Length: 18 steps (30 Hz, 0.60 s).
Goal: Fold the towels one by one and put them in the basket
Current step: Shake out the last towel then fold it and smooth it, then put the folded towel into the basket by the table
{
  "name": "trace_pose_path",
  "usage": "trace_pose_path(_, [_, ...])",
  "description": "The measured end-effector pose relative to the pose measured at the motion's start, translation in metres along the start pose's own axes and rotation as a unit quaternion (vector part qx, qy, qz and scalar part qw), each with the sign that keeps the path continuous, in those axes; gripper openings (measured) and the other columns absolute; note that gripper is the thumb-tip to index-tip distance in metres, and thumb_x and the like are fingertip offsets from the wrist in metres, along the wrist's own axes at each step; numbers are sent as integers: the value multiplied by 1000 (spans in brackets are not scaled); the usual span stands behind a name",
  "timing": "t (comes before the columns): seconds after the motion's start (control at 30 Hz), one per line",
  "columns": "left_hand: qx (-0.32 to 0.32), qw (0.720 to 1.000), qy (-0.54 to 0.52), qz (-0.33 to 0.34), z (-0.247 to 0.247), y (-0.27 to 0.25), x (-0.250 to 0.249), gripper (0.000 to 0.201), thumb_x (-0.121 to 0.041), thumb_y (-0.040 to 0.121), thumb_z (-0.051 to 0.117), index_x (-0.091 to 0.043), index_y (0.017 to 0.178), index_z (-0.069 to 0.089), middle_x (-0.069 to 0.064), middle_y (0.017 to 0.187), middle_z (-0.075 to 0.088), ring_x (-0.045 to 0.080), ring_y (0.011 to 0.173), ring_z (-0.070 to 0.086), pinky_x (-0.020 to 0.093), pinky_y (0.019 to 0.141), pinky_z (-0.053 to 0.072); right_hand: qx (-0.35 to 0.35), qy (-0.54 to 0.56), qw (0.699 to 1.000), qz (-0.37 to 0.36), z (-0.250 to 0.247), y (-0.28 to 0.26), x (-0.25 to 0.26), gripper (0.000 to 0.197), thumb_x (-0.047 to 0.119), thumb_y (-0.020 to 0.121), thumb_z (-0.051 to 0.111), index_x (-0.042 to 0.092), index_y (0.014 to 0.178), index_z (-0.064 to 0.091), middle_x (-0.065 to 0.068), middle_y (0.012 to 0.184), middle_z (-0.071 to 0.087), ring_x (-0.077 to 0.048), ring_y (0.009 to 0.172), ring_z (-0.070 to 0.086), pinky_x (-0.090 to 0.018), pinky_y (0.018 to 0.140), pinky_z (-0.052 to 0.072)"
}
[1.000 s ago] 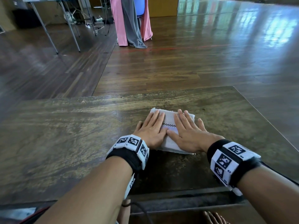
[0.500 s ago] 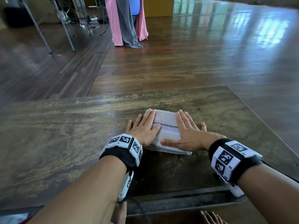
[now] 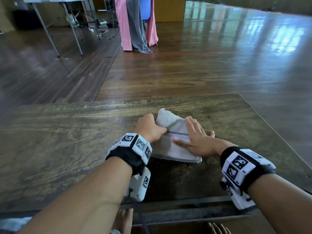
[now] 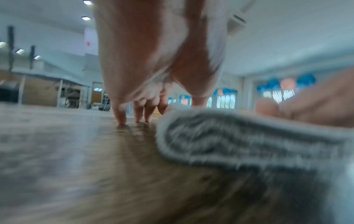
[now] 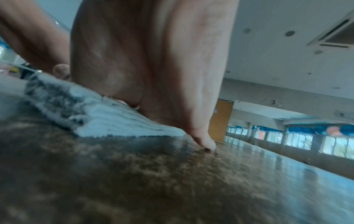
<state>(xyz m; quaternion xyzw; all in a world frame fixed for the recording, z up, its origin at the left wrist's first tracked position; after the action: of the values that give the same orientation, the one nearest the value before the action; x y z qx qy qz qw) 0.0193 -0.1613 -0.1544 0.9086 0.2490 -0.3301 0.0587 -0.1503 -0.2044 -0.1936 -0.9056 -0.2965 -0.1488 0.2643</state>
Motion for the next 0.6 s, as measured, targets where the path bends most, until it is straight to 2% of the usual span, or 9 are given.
trace_pose_path(0.07, [7,997,-73,7,-12,-6,-11,28,-26,75,77,-2,90,71,13,88,73,23,78,68,38,69,54,-70,113,991,31,-18,-3,-4,130,98,58,14,24,159,-21,0,168,-24,-26,155,-14,-64,120,-3])
trace_pose_path(0.13, [17,988,-156,14,-30,-16,-21,27,-21,74,74,4,84,69,14,78,72,25,69,66,38,62,50,-107,202,971,72,-30,-9,-10,133,98,57,14,19,161,-13,-10,169,0,-34,155,5,-57,122,12])
trace_pose_path(0.2, [28,973,-230,11,-54,-26,-28,21,-16,72,73,3,80,66,10,71,63,23,66,60,36,62,45,-93,266,957,73,-33,-17,0,146,103,50,14,10,160,-13,-13,156,31,-29,144,32,-48,116,27])
trace_pose_path(0.23, [28,966,-258,10,-69,-32,-29,18,-13,71,73,2,80,67,8,72,64,22,68,61,34,64,45,-84,295,950,64,-35,-20,12,150,104,47,16,8,159,-13,-14,152,38,-27,138,41,-47,114,30])
trace_pose_path(0.3, [11,953,-302,13,-107,-47,-27,8,-11,68,74,-8,75,71,3,71,68,21,71,65,32,66,49,-87,366,926,40,-42,-26,41,155,107,38,29,14,159,0,-12,144,43,-28,126,51,-49,106,43])
trace_pose_path(0.37, [-15,943,-332,15,-148,-67,-20,15,-14,60,73,-16,75,72,4,75,71,22,72,66,31,69,50,-92,451,888,-9,-52,-33,83,146,103,35,52,23,152,16,-3,137,43,-28,117,58,-50,95,54])
trace_pose_path(0.43, [-41,932,-360,11,-187,-92,-2,24,-15,58,71,-14,82,73,10,84,72,25,77,66,34,74,50,-93,455,884,-60,-61,-41,138,130,89,54,69,18,149,17,0,131,44,-23,117,60,-45,89,59])
trace_pose_path(0.5, [-75,920,-385,6,-228,-119,25,18,-11,65,75,-12,83,75,14,90,74,28,81,69,37,78,52,-103,417,896,-115,-68,-53,198,105,65,77,74,12,146,15,6,117,46,-11,105,62,-28,71,60])
trace_pose_path(0.6, [-141,905,-401,-22,-287,-168,87,14,-11,79,76,-6,92,76,14,97,77,28,86,72,39,80,55,-83,373,908,-175,-55,-65,289,86,31,77,72,13,139,16,3,108,46,-13,97,61,-29,64,54])
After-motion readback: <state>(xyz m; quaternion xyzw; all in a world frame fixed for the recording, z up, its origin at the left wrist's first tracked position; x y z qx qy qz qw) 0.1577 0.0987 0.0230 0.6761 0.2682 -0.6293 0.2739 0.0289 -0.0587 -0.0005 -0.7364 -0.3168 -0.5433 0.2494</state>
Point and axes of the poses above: each hand's wrist, its own y-axis towards the middle knuckle, its own z-axis out of the palm, x = y × z, the point moved 10 cm from there along y, towards the middle knuckle
